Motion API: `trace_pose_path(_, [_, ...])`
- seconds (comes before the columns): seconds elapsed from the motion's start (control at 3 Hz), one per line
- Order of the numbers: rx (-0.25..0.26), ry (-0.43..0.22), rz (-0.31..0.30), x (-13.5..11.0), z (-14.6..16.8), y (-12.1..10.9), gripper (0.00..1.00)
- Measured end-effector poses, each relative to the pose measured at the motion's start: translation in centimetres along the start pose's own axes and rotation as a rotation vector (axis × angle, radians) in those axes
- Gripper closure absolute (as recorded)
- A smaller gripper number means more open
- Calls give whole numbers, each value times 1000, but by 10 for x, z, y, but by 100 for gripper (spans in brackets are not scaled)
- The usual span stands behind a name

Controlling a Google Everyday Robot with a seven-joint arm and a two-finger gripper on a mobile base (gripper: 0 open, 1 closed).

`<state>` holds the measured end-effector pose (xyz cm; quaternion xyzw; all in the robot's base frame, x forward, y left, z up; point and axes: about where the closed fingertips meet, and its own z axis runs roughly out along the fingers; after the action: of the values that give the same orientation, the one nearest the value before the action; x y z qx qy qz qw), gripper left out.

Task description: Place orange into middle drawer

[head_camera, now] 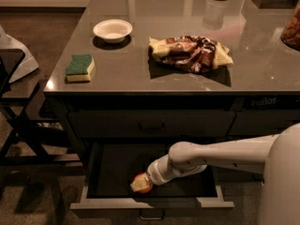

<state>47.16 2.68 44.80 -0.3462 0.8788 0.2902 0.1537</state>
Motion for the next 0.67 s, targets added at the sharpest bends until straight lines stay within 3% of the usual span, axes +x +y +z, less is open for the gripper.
trace_pose_path(0.67, [0,-4,20,-2,22,-24,100])
